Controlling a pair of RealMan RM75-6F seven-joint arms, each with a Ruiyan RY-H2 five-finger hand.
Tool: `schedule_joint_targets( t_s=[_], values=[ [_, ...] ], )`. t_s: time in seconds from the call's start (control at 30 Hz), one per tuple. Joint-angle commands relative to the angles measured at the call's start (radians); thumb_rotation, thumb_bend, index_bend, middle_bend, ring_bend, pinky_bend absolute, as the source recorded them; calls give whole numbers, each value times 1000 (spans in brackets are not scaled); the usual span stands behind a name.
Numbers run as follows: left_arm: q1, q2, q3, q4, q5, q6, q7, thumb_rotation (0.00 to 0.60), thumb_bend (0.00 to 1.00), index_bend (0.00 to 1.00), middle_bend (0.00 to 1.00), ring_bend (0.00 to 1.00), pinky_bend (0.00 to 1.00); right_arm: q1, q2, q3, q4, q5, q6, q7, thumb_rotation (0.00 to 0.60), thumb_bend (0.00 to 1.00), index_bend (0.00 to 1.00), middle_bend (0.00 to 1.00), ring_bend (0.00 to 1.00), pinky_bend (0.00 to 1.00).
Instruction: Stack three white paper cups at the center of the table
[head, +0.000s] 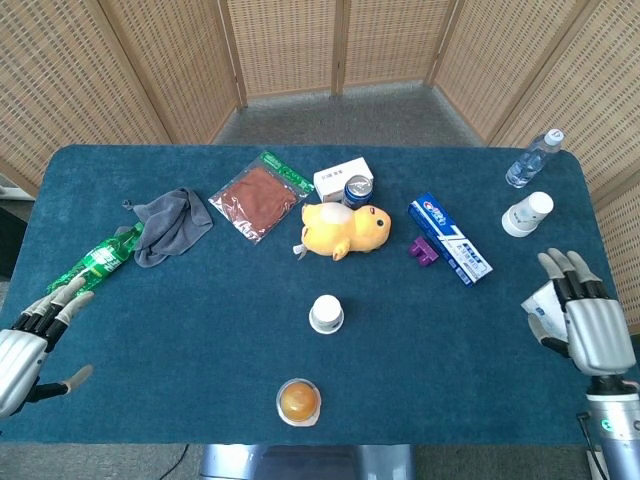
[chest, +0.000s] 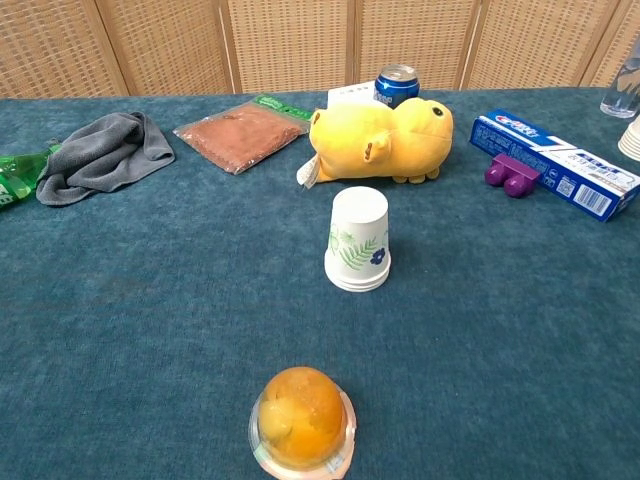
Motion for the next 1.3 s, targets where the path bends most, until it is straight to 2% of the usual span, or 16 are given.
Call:
schedule_joint_targets(
  t_s=[0.03, 0.47, 0.8, 1.3],
  values=[
    [8, -11, -4, 4, -9, 10, 17, 600, 291, 16, 0, 0, 129, -35, -5, 2, 42, -15, 8, 23, 600, 360, 71, 34, 0, 220],
    [30, -49, -20, 25, -26, 42, 99, 600, 291, 17, 0, 0, 124, -95, -24, 56, 128, -11, -16, 13, 600, 329, 72, 37, 0, 220],
    [40, -46, -23, 23, -28, 57, 101, 600, 291, 17, 0, 0, 121, -124, -35, 103, 113, 9, -20, -44, 600, 335, 71, 26, 0, 220],
    [35, -39, -23, 19, -33, 41, 94, 600, 290, 16, 0, 0, 120, -143, -41, 130, 106, -14, -55, -55, 600, 343, 72, 24, 0, 220]
  ],
)
